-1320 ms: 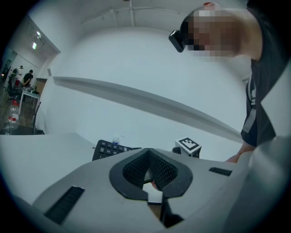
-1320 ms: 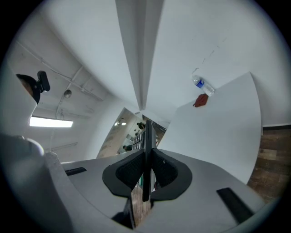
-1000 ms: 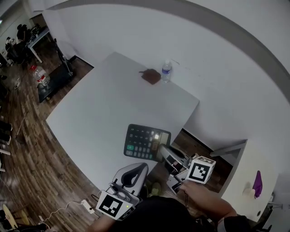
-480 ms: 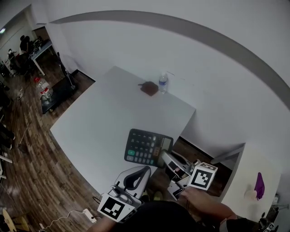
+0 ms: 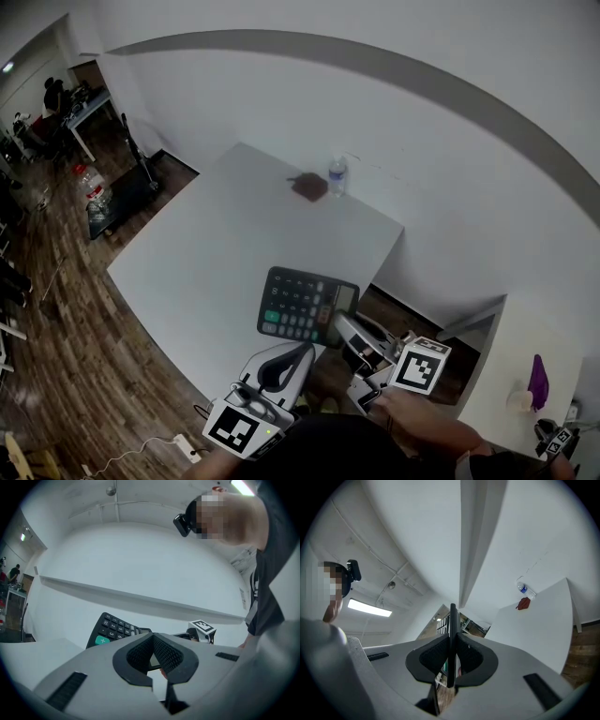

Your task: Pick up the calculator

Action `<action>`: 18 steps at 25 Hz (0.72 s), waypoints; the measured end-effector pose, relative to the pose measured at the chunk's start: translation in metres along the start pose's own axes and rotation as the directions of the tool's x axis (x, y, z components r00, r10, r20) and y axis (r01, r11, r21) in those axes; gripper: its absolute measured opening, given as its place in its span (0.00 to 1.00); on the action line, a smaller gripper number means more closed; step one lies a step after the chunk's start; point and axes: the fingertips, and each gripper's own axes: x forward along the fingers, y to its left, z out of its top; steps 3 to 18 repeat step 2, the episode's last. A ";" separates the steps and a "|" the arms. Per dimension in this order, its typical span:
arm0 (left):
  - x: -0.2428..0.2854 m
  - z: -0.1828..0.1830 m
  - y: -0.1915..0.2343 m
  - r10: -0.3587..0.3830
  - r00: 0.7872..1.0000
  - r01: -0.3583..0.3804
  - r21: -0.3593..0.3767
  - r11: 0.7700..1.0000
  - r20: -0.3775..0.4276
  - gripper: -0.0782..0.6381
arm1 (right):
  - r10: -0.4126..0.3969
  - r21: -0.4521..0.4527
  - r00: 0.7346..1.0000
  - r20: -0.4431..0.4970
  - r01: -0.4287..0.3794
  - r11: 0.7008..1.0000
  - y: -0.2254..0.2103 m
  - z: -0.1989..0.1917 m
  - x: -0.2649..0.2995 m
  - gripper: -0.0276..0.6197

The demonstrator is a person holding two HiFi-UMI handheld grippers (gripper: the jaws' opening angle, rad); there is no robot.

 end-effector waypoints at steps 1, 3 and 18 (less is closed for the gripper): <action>0.001 0.000 0.001 0.003 1.000 -0.003 0.000 1.000 0.000 0.12 | -0.001 0.004 1.000 0.000 0.001 1.000 -0.001 0.000 0.001 0.13; 0.002 0.000 0.002 0.005 1.000 -0.005 0.000 1.000 0.000 0.12 | -0.001 0.007 1.000 0.000 0.001 1.000 -0.002 0.001 0.001 0.12; 0.002 0.000 0.002 0.005 1.000 -0.005 0.000 1.000 0.000 0.12 | -0.001 0.007 1.000 0.000 0.001 1.000 -0.002 0.001 0.001 0.12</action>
